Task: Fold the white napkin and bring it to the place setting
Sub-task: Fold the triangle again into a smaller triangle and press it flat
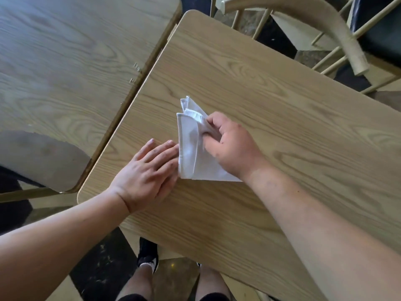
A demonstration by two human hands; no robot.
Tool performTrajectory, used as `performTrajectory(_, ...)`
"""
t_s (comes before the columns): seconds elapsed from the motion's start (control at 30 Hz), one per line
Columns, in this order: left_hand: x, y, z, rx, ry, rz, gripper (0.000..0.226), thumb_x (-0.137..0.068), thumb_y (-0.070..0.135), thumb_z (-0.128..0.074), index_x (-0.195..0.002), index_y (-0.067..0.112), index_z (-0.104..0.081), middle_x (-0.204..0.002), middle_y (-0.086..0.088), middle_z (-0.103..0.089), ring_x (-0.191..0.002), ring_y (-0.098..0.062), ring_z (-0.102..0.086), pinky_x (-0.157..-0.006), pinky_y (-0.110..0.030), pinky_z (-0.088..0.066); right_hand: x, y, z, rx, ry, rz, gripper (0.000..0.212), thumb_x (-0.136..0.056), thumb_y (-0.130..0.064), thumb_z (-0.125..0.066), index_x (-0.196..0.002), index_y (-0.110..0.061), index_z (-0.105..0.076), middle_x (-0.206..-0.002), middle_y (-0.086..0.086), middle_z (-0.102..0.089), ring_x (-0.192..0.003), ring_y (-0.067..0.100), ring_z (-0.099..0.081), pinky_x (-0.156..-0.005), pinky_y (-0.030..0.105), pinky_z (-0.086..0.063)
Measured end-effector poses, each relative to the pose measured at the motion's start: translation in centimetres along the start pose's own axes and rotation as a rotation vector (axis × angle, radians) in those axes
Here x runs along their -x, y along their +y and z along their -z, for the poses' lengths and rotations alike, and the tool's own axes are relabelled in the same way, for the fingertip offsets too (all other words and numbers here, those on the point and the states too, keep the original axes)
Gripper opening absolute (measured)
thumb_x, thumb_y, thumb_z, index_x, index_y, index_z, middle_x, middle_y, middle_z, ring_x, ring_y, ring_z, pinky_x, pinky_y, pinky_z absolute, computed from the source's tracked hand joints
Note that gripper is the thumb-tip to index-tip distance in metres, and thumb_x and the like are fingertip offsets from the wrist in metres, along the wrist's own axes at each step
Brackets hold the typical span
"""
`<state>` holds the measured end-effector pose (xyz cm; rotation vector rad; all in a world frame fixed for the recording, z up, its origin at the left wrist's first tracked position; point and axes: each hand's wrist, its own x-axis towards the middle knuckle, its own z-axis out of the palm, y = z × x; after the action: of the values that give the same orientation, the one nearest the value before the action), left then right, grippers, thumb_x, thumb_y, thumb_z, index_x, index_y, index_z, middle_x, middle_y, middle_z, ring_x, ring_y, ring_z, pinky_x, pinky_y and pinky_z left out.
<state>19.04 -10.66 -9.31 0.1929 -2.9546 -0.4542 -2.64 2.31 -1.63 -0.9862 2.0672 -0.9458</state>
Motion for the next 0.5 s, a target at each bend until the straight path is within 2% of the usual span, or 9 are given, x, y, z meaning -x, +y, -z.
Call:
performTrajectory(0.13,0.1,-0.3,-0.2,0.0,0.002,-0.011,0.042,-0.104,0.031,-0.054,-0.139,0.013,-0.067,-0.156,-0.007,-0.058,-0.153,-0.028,-0.045,-0.125,-0.059,-0.033,-3.3,0.4,0.8,-0.108,-0.054,-0.09,0.009,-0.093,-0.014,-0.064,-0.091,-0.023,-0.064,-0.068,-0.017,-0.058,-0.062,0.005,-0.051,-0.064,0.028,-0.044)
performTrajectory(0.23,0.1,-0.5,-0.3,-0.011,-0.018,-0.011,0.044,-0.103,0.032,-0.054,-0.14,0.013,-0.068,-0.158,-0.007,-0.056,-0.155,-0.028,-0.042,-0.125,-0.059,-0.032,-5.7,0.5,1.1,-0.138,-0.095,-0.122,0.013,-0.096,-0.016,-0.066,-0.088,-0.028,-0.066,-0.068,-0.019,-0.06,-0.064,0.005,-0.053,-0.065,0.027,-0.045)
performTrajectory(0.4,0.1,-0.6,-0.4,-0.015,-0.022,-0.018,0.044,-0.103,0.034,-0.054,-0.138,0.014,-0.07,-0.158,-0.007,-0.056,-0.155,-0.029,-0.042,-0.126,-0.06,-0.032,-8.8,0.8,1.0,-0.026,-0.139,-0.162,0.005,-0.1,-0.021,-0.064,-0.096,-0.023,-0.066,-0.079,-0.003,-0.065,-0.071,0.012,-0.055,-0.072,0.035,-0.049)
performTrajectory(0.5,0.1,-0.7,-0.5,-0.02,-0.024,-0.018,0.044,-0.101,0.034,-0.056,-0.138,0.014,-0.07,-0.158,-0.008,-0.056,-0.154,-0.03,-0.043,-0.125,-0.06,-0.033,-9.8,1.1,0.5,0.033,-0.145,-0.211,0.004,-0.099,-0.028,-0.064,-0.096,-0.024,-0.064,-0.087,0.005,-0.072,-0.075,0.017,-0.06,-0.08,0.047,-0.055)
